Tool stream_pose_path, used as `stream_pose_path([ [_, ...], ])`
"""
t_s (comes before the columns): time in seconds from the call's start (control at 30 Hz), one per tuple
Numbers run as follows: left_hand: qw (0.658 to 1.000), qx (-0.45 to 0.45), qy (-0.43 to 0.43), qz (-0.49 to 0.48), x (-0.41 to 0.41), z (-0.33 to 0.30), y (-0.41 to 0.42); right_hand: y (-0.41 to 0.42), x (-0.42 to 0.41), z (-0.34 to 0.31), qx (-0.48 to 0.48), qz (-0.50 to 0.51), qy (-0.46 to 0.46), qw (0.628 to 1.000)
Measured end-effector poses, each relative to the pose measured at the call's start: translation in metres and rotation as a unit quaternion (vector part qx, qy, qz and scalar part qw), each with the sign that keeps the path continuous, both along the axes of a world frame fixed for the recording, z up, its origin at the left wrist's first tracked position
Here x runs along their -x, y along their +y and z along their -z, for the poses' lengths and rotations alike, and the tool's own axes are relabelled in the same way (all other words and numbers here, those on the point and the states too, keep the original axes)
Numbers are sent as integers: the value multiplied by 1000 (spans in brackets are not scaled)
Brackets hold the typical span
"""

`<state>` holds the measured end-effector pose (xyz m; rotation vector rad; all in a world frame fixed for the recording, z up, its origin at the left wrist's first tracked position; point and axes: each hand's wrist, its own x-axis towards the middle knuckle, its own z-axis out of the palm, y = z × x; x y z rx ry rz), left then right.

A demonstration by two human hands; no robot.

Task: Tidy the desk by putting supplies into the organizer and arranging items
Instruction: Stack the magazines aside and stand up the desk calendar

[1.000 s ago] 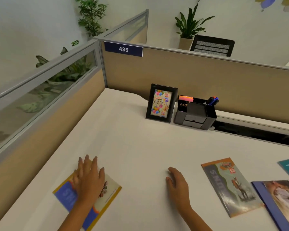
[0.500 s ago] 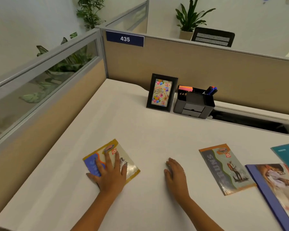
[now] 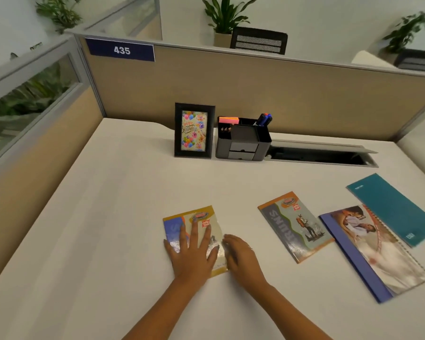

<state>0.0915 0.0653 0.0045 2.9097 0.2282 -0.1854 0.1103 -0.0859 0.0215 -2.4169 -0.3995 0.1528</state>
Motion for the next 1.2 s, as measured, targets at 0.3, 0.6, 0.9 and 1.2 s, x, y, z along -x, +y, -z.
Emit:
stream_pose_path([
  [0.3, 999, 13, 19, 46, -13, -1, -37, -59, -31, -15, -9, 80, 14, 997],
  [0.6, 995, 90, -39, -11, -36, -10, -61, -157, -90, -25, 144, 265, 72, 951],
  [0.9, 951, 116, 42, -284, -55, -41, -67, -181, -107, -29, 226, 239, 137, 934],
  [1.2, 904, 305, -37, -298, -48, -28, -48, -197, -106, -23, 89, 249, 162, 951],
])
